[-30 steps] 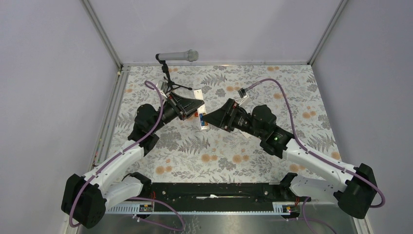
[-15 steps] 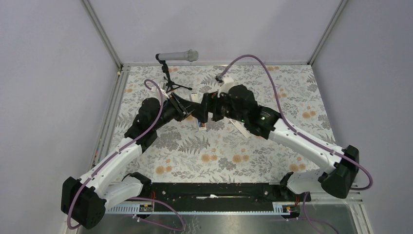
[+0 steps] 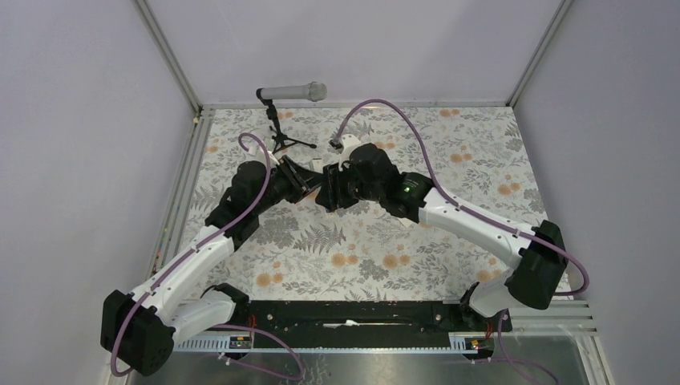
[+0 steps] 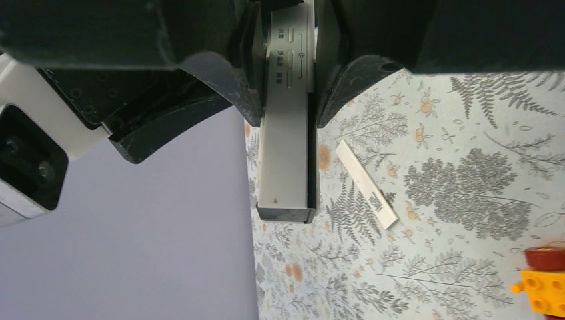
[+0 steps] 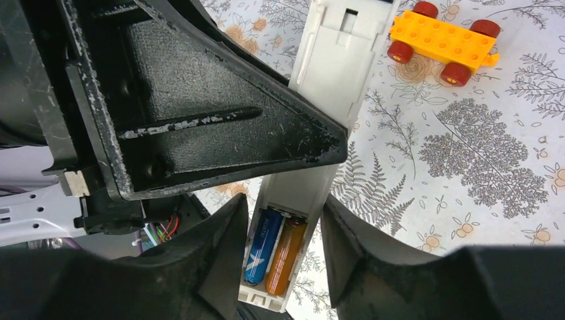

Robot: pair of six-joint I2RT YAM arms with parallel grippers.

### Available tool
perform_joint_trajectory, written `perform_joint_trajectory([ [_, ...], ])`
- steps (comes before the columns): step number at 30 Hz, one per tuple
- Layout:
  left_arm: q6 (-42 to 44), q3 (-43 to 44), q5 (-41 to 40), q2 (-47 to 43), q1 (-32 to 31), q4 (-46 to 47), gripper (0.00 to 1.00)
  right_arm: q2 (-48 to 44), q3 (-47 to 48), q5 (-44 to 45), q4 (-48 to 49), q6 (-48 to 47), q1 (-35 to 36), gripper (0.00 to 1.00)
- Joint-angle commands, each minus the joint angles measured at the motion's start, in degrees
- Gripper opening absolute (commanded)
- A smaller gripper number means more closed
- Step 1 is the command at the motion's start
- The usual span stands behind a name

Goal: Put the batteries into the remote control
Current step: Place the remote control at the center of the board.

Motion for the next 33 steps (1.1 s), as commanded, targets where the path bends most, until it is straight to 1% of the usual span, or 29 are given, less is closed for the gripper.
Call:
perform_joint_trajectory([
  [1, 0.39, 3.17, -0.92, -0.27, 0.02, 2.61, 0.03, 2.43, 3.33, -3.32, 1.34, -0.51, 0.57, 0.44],
  [3, 0.45, 2.94, -0.99, -0.57, 0.02, 2.65, 0.07, 3.1, 3.81, -3.55, 1.21, -0.31, 0.53, 0.34],
  [4, 0.47, 2.8, -1.17, -0.66, 0.06, 2.6, 0.13, 3.13, 3.68, -3.29, 1.33, -0.11, 0.57, 0.29],
  [5, 0.53, 2.69, -1.36, -0.93, 0.1, 2.59, 0.21, 3.04, 3.37, -2.66, 1.67, -0.05, 0.58, 0.23],
  [7, 1.0, 2.28, -1.76, -1.58, 0.26, 2.56, 0.39, 2.79, 2.73, -1.1, 2.04, -0.22, 0.55, 0.17],
  [8, 1.15, 2.03, -2.1, -2.04, 0.36, 2.37, 0.47, 2.68, 2.47, -0.85, 2.06, -0.68, 0.54, 0.16],
  [10, 2.1, 1.79, -3.43, -3.22, 0.65, 1.1, 0.68, 2.47, 1.56, -1.25, 2.08, -3.13, 0.55, 0.15],
  [12, 3.63, 1.84, -5.06, -4.54, 1.2, -1.06, 0.84, 1.85, -0.03, -2.57, 2.38, -9.02, 0.49, 0.16],
  [14, 4.98, 1.67, -6.14, -6.1, 2.34, -3.94, 0.95, 1.17, -1.56, -4.02, 1.92, -15.15, 0.49, 0.16],
  [15, 5.7, 1.5, -6.65, -7.14, 3.07, -5.76, 0.98, 1.0, -1.98, -5.08, 1.32, -18.36, 0.49, 0.16],
  [18, 8.02, 0.74, -7.93, -10.59, 6.29, -9.97, 0.99, 1.13, -1.95, -6.85, -1.08, -27.09, 0.35, 0.15],
  [20, 9.85, 0.51, -9.45, -13.18, 9.19, -14.88, 0.99, 1.94, -1.91, -7.56, -2.69, -32.14, 0.08, 0.15],
  [23, 13.2, 0.41, -11.04, -16.69, 14.51, -21.88, 0.99, 4.27, -2.78, -11.7, -4.83, -38.45, -2.44, 0.18],
  [26, 16.57, -0.9, -13.48, -19.37, 18.53, -27.82, 0.99, 8.3, -2.13, -14.37, -9.55, -45.09, -4.99, 0.18],
  [30, 18.83, -2.83, -13.93, -22.14, 22.29, -31.15, 0.99, 14.77, 0.44, -13.57, -19.69, -54.78, -5.05, 0.17],
  [32, 18.92, -3.14, -14.16, -22.8, 22.77, -31.38, 0.99, 16.2, -0.58, -11.65, -20.71, -57.4, -4.98, 0.16],
  [33, 18.81, -3.27, -14.18, -22.93, 22.78, -31.18, 0.99, 16.2, -1.98, -11.33, -18.78, -58.27, -4.96, 0.16],
])
